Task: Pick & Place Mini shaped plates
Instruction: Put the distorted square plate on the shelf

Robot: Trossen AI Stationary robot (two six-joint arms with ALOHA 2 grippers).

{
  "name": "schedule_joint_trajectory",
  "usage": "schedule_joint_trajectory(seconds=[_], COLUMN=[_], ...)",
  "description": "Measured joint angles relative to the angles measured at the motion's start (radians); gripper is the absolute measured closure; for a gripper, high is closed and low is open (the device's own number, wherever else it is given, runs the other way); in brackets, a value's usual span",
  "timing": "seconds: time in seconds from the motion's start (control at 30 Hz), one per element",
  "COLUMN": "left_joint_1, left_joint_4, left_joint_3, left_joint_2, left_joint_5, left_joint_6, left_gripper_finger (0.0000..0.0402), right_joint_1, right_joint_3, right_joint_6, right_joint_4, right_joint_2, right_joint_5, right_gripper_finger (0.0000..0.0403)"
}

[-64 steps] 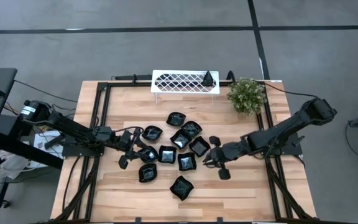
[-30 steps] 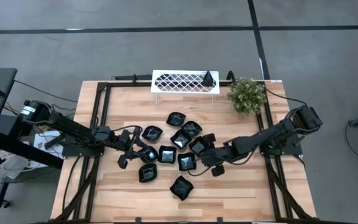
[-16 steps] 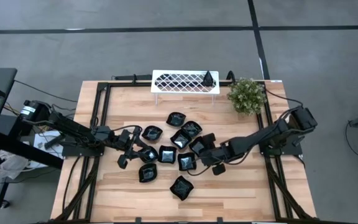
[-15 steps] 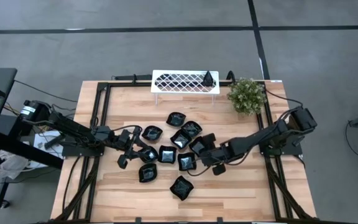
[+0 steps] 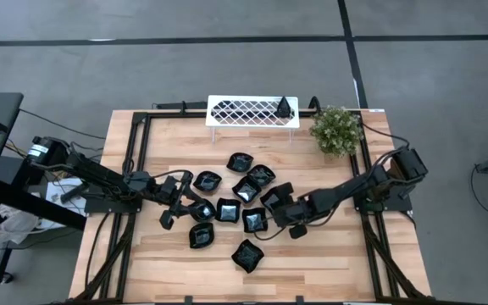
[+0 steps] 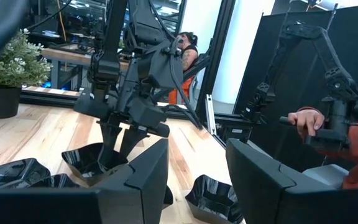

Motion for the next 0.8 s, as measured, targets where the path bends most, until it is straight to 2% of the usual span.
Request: schedule_joint_trajectory(seconds=[0.8], left_joint_1=[0.000], left_joint_4=[0.003], left_joint_3=[0.001], left_joint_2=[-0.001], left_joint_5=[0.000], left_joint_6=[-0.004], left_gripper_finger=[0.0238], right_joint_1=[0.000], right_joint_3=[0.043], right_joint_6=[0.003], right_joint_4=[-0.063], right_joint_2=[-0.012], right_joint_5=[0.000], right_gripper_finger=[0.0295])
